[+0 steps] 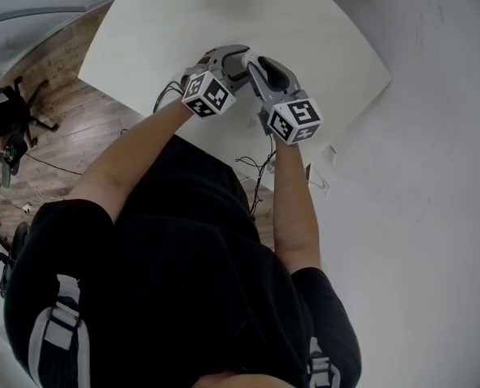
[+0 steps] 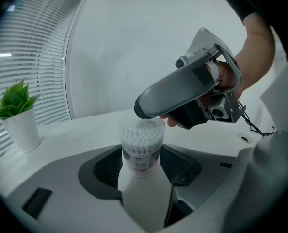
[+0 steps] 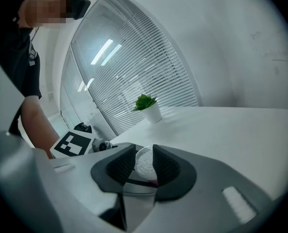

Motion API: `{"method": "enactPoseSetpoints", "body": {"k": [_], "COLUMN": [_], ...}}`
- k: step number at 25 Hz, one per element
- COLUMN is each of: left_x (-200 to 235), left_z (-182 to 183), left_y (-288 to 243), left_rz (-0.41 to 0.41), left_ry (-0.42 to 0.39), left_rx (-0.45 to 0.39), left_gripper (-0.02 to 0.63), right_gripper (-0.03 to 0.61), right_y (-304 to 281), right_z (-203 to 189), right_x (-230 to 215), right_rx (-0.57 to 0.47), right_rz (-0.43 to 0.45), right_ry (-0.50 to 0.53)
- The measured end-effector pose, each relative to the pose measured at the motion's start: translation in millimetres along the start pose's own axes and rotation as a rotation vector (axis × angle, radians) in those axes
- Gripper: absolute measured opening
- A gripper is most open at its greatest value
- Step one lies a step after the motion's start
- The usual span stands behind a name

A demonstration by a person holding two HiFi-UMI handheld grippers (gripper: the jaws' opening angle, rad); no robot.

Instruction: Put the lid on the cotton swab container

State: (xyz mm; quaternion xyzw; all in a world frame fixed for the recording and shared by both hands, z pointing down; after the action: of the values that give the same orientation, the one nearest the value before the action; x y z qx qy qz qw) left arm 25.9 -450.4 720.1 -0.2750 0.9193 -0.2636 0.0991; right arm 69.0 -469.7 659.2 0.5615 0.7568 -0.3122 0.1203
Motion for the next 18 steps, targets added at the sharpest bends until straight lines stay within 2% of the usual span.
{"method": "enactPoseSetpoints", "body": {"k": [14, 18], "left_x": [0, -1], "left_z": [0, 0], "left_y": [0, 1], "left_rz": [-0.007, -0.008], "left_ry": [0.024, 0.037], "left_rx": [0.012, 0.018], "left_gripper": [0.252, 0.252], "right_gripper": [0.109, 0.086], "right_y": [-11, -10], "right_z": [-5, -7], "right_x": [5, 4], "right_rx": [0.095, 0.108], "right_rz": [-0.1, -0.133], "right_ry": [0.17, 0.222]}}
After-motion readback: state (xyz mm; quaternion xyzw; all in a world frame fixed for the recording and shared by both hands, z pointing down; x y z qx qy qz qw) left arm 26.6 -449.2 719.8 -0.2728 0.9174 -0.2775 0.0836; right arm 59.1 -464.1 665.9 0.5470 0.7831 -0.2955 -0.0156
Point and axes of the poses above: the fingertips, and each gripper's own axes: y backward along the fingers, x to its left, z out of its top, the point moved 4 cm from there along y, backward along the fingers, and after that the axes turned 7 degrees about z, right-handed, at the moved point
